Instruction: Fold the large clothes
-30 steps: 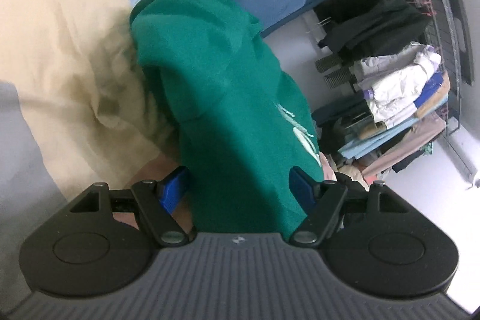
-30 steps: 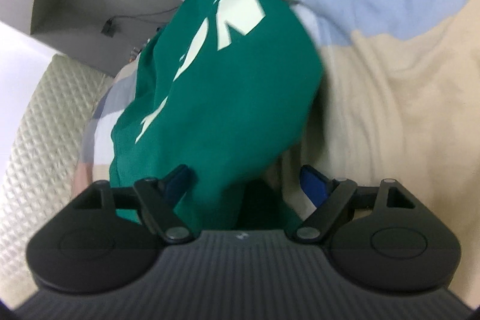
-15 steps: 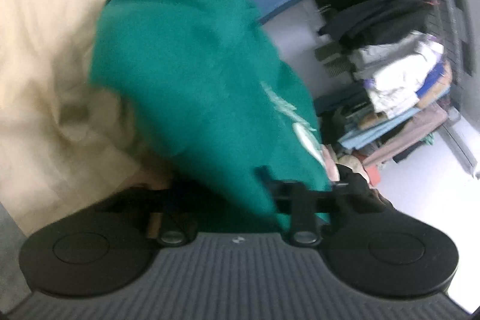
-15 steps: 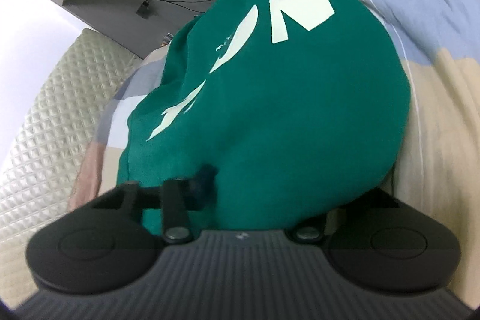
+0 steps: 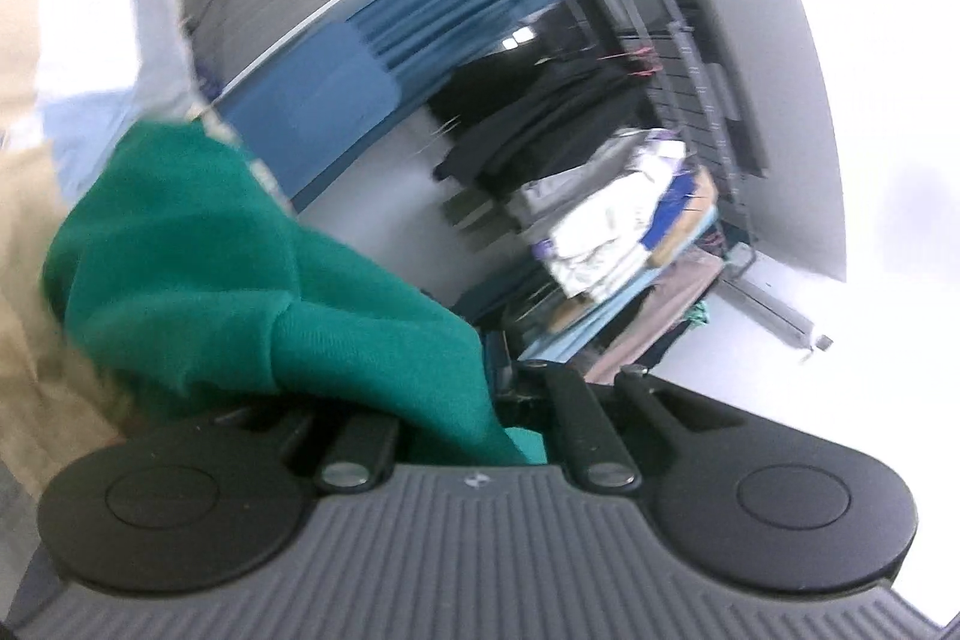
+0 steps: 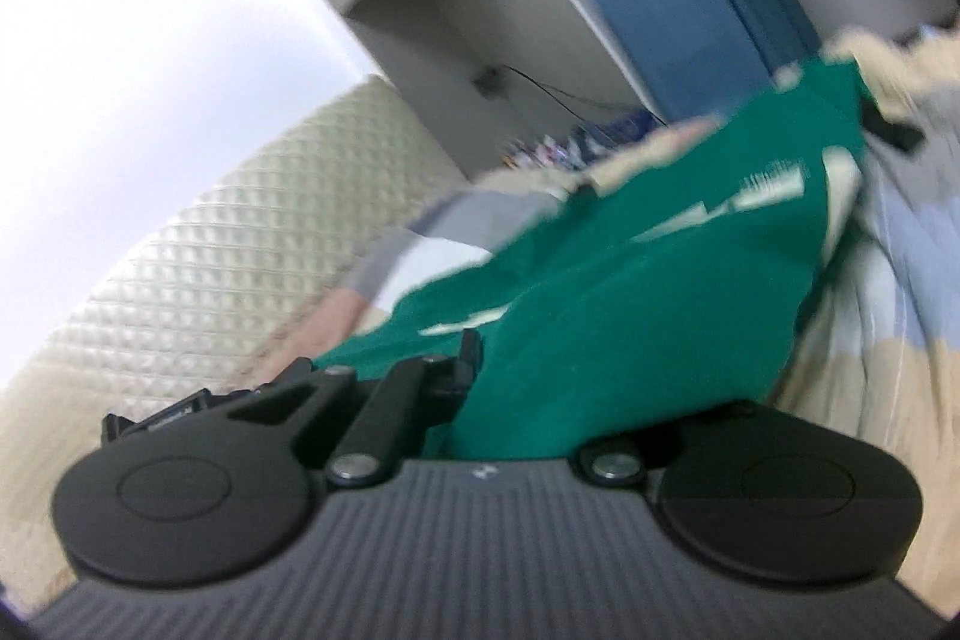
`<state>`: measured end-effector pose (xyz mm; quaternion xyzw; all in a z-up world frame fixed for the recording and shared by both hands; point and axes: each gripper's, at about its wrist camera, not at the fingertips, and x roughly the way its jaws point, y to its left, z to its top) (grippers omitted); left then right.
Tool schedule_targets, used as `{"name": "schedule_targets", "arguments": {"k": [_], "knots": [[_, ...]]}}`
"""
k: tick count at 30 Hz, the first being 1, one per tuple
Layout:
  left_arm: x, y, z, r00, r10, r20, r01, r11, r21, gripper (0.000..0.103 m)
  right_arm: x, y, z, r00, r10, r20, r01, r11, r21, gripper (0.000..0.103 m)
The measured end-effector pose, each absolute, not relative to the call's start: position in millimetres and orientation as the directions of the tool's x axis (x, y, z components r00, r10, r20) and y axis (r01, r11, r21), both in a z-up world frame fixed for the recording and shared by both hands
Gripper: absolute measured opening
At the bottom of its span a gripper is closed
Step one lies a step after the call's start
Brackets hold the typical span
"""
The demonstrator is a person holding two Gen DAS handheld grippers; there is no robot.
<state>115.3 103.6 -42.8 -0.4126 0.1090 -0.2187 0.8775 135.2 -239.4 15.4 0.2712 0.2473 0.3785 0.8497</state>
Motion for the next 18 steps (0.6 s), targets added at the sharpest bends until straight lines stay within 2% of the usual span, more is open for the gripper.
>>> {"name": "schedule_targets", "arguments": {"k": [8,12,18], "knots": [[58.5,98.0,60.2,0.872,-0.475,0.120,0.412,0.579,-0.704,0.005,108.6,-257.9,108.9,0.617,0.780,-0.103,-0.609,0.557,0.565,0.011],[32.9,92.9,135.0,0.851,-0.483,0.204,0.488,0.588,-0.645,0.005,101.5,-268.1,175.9,0.622,0.783,-0.026,-0.674,0.551,0.491,0.011],[-5.1,81.5,260.0,0.794,-0.542,0.275,0.600,0.626,-0.498,0.006,84.4,-286.9,274.0,0.623,0.776,0.094,-0.745,0.553,0.373,0.011]]}}
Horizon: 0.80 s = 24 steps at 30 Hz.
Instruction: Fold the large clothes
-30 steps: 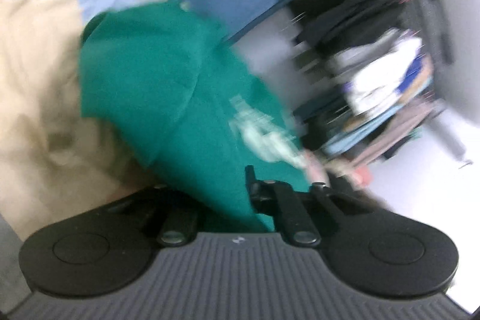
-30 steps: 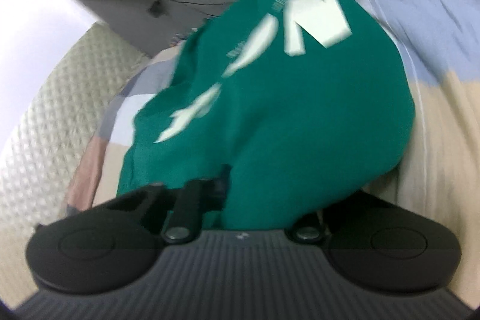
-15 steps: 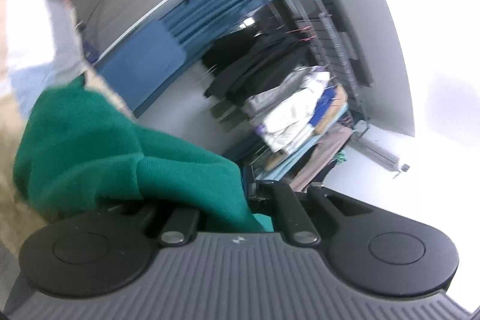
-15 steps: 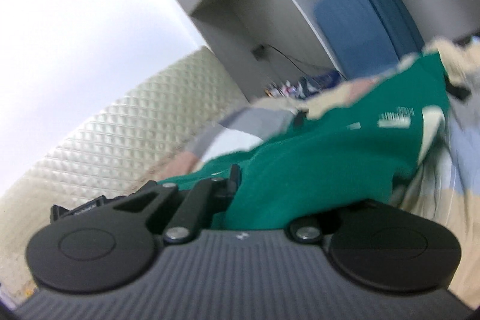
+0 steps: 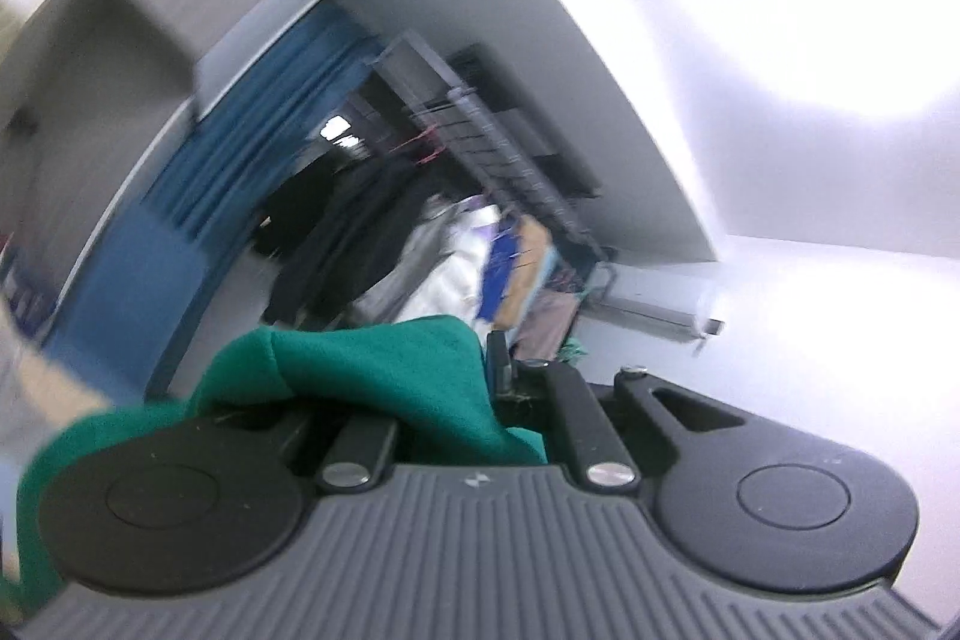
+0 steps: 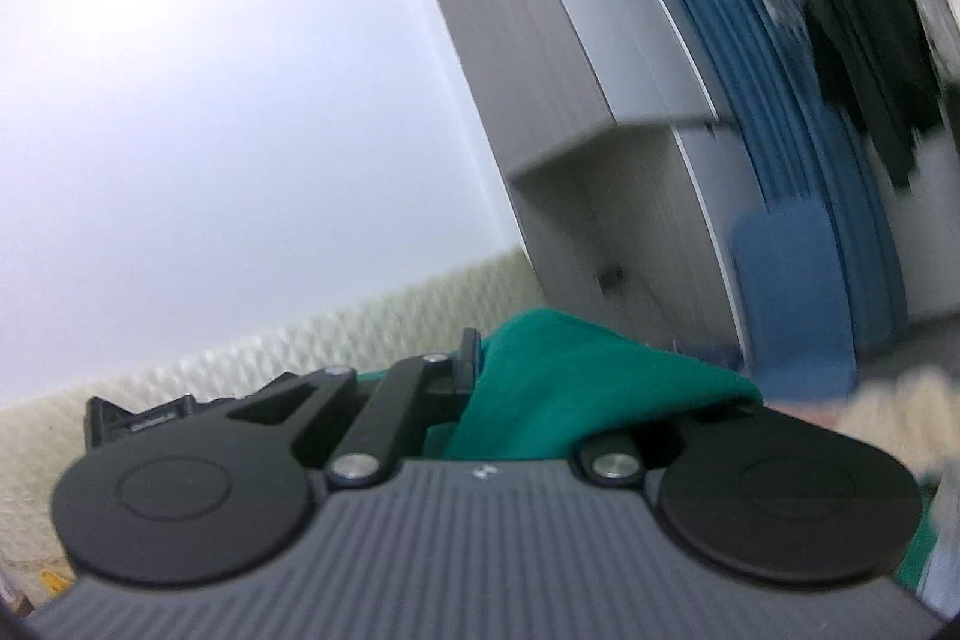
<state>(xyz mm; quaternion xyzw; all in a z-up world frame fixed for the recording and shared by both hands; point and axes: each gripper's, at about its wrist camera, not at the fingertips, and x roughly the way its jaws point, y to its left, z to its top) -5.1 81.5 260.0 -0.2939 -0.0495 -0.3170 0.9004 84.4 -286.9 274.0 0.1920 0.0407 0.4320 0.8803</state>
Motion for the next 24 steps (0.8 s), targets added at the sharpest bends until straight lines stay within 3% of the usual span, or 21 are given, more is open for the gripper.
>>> {"name": "schedule_targets", "arguments": {"k": [6,10,13,18,24], "knots": [[-25.1,78.7,370.0,0.768,-0.543,0.340,0.640,0.646,-0.416,0.006,86.2,-295.4,361.0,0.602,0.781,0.165,-0.790,0.552,0.267,0.011],[-17.6,79.7,422.1,0.793,-0.526,0.308,0.610,0.683,-0.403,0.006,115.4,-287.9,398.5,0.606,0.779,0.162,-0.789,0.564,0.243,0.011],[7.6,79.5,428.9,0.828,-0.495,0.262,0.560,0.722,-0.405,0.006,145.3,-276.6,400.0,0.626,0.768,0.138,-0.774,0.589,0.235,0.011],[91.6,82.2,366.1,0.901,-0.424,0.087,0.415,0.791,-0.450,0.006,196.6,-256.0,340.7,0.673,0.740,0.017,-0.710,0.640,0.294,0.011],[216.0,106.6,226.3,0.930,-0.342,-0.137,0.228,0.827,-0.515,0.006,285.3,-219.2,220.5,0.694,0.703,-0.155,-0.621,0.694,0.365,0.011]]}}
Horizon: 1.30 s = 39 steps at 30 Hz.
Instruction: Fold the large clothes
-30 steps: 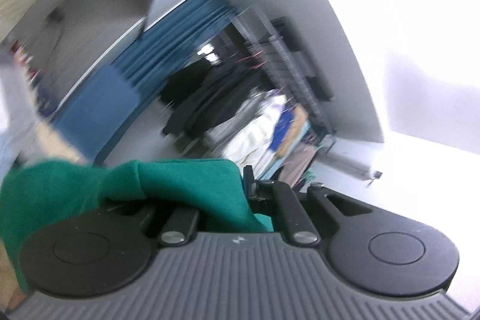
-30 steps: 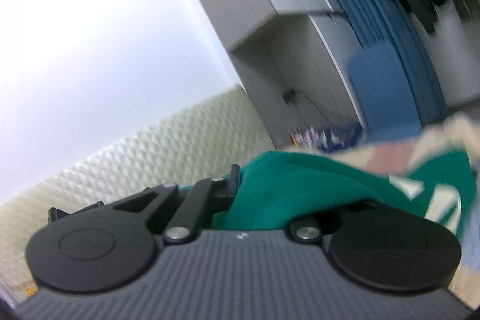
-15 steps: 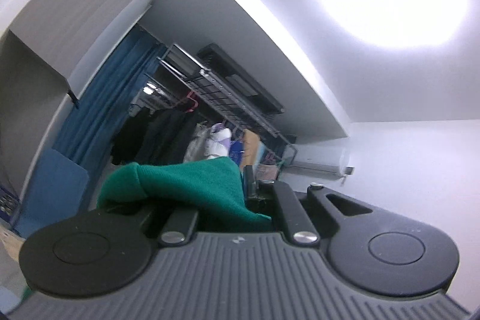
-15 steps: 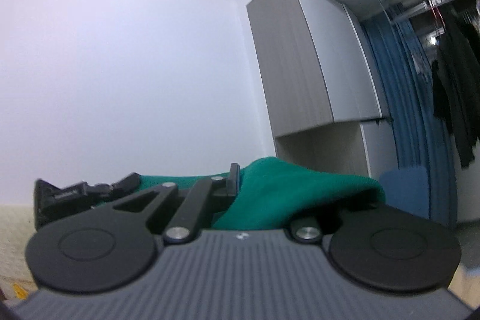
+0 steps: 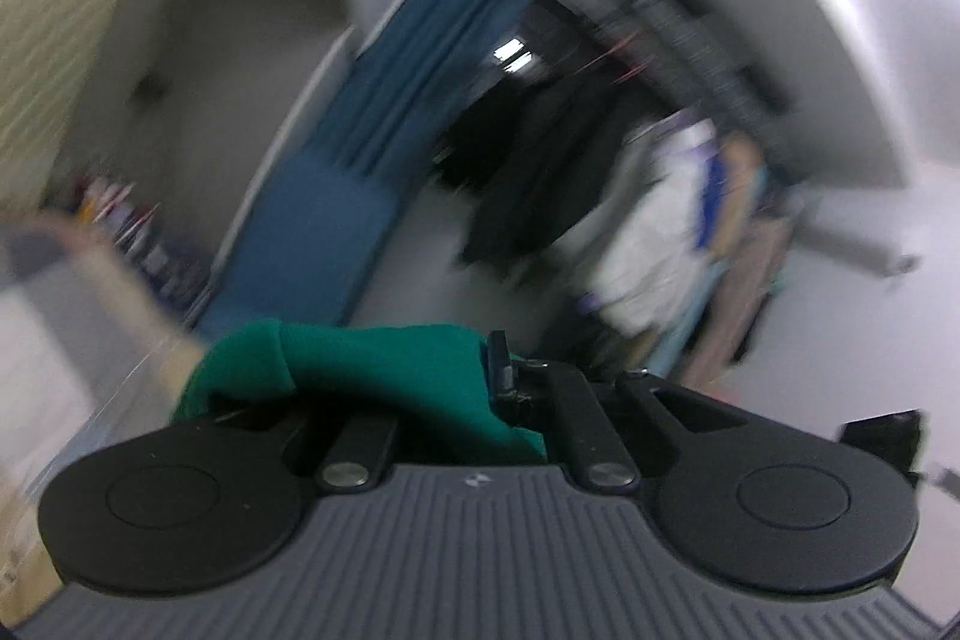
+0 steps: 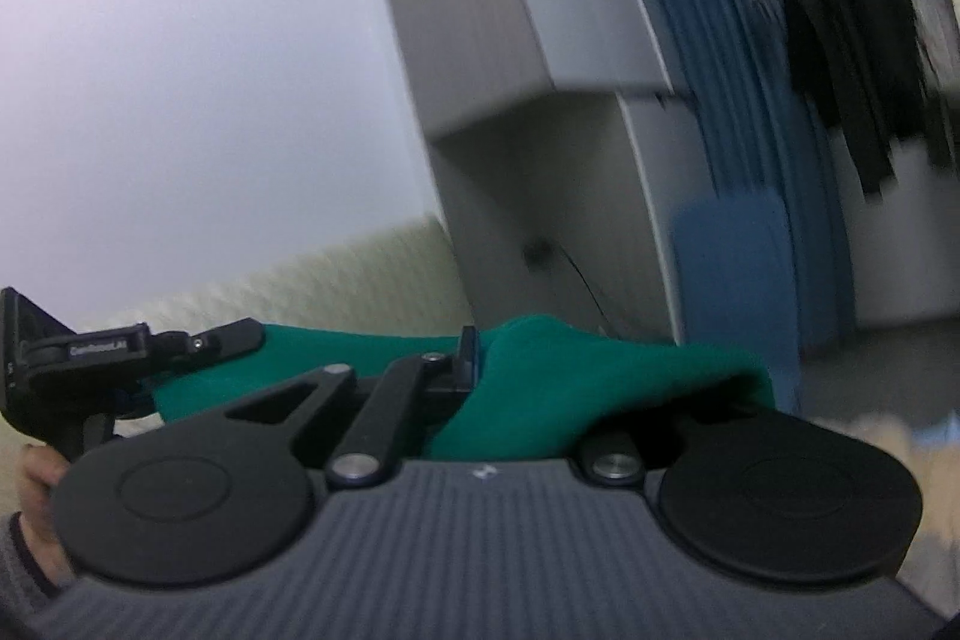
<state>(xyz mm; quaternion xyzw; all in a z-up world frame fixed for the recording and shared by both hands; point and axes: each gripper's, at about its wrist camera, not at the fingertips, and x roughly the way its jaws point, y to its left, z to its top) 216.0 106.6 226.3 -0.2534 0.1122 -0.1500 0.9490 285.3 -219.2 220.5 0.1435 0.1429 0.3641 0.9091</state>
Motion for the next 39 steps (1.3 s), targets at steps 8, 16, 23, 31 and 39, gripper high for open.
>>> {"name": "schedule_targets", "arguments": {"k": [8,16,23,31,39], "knots": [[398.7,147.6,40.0,0.896,-0.296,-0.330,0.086,0.847,-0.524,0.006,413.0,-164.3,55.6,0.692,0.649,-0.316,-0.530,0.755,0.387,0.011],[512.2,166.7,-118.2,0.819,-0.276,-0.504,-0.025,0.859,-0.512,0.006,473.5,-115.5,-68.7,0.644,0.579,-0.500,-0.506,0.812,0.291,0.011],[528.8,165.9,-154.1,0.792,-0.265,-0.550,-0.072,0.855,-0.514,0.009,479.7,-102.6,-110.5,0.633,0.550,-0.544,-0.500,0.828,0.256,0.015],[457.5,150.2,-69.2,0.809,-0.210,-0.549,-0.083,0.884,-0.460,0.057,455.8,-114.1,-78.4,0.644,0.544,-0.538,-0.469,0.836,0.285,0.045],[354.5,114.8,-7.0,0.837,-0.158,-0.524,-0.069,0.920,-0.387,0.057,377.1,-154.3,-23.0,0.689,0.553,-0.468,-0.449,0.833,0.323,0.056]]}}
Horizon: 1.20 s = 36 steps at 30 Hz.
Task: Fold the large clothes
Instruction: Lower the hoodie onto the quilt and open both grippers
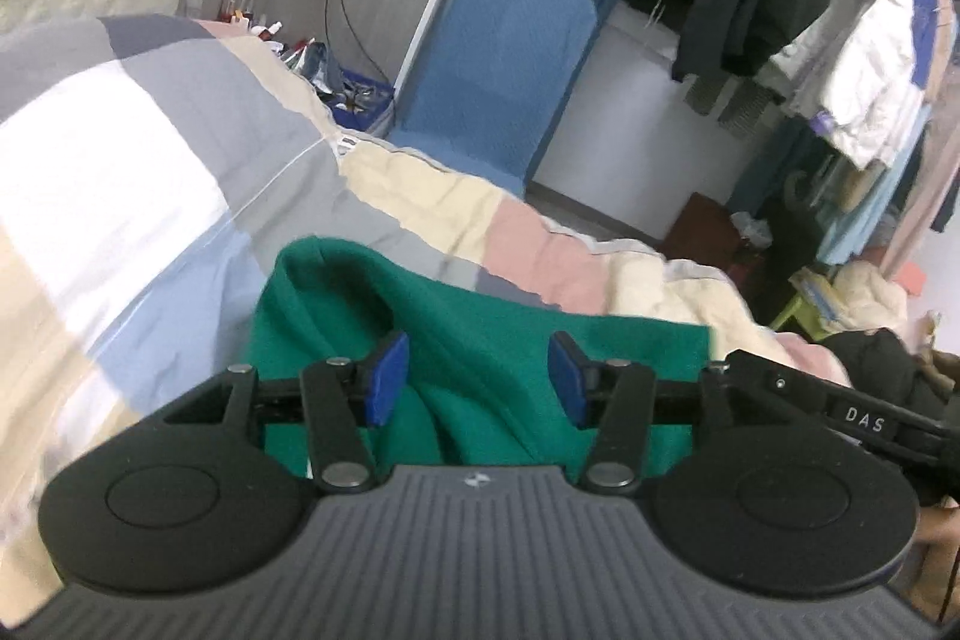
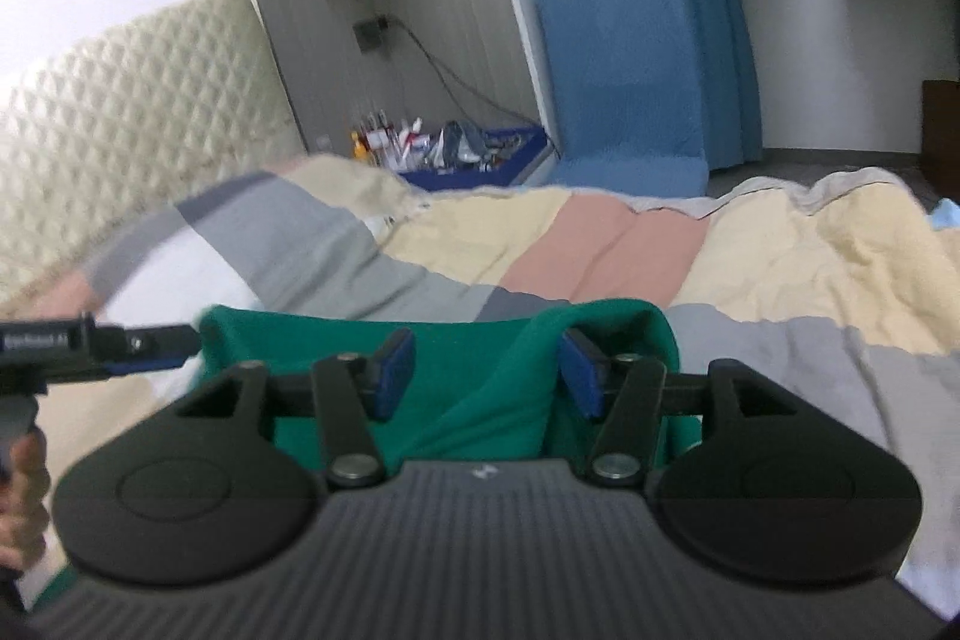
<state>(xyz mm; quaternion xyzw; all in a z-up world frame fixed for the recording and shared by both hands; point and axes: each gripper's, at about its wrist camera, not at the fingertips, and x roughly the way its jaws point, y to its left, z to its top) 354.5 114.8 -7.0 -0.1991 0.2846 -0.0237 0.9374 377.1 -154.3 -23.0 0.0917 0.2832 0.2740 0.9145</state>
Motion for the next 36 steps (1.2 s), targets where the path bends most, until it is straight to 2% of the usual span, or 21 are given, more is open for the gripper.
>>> {"name": "schedule_targets", "arguments": {"k": [7,16,21,24,26,31,36], "knots": [[247.6,78.0,19.4,0.862,-0.136,-0.488,-0.063,0.927,-0.369,0.057,284.3,-187.5,15.6,0.707,0.560,-0.432,-0.436,0.826,0.357,0.056],[147.6,44.1,-15.2,0.832,-0.082,-0.548,-0.080,0.961,-0.265,0.058,188.1,-203.8,5.8,0.677,0.579,-0.454,-0.438,0.813,0.385,0.056],[133.0,59.5,-46.0,0.801,-0.051,-0.597,-0.148,0.949,-0.280,0.061,175.9,-208.5,-21.5,0.684,0.529,-0.503,-0.369,0.845,0.387,0.056],[138.4,60.9,-51.2,0.772,-0.044,-0.635,-0.133,0.965,-0.228,0.064,182.7,-210.6,-34.0,0.684,0.478,-0.551,-0.294,0.872,0.391,0.082],[143.3,63.0,-55.3,0.752,-0.021,-0.658,-0.146,0.969,-0.197,0.065,188.8,-210.8,-38.6,0.677,0.462,-0.574,-0.276,0.881,0.384,0.081],[151.6,78.4,-73.3,0.717,-0.009,-0.697,-0.190,0.960,-0.207,0.065,194.2,-208.5,-52.0,0.683,0.385,-0.621,-0.237,0.920,0.311,0.079],[153.4,80.4,-76.4,0.717,-0.041,-0.696,-0.170,0.958,-0.232,0.067,195.3,-202.8,-55.0,0.634,0.430,-0.643,-0.259,0.901,0.346,0.079]]}}
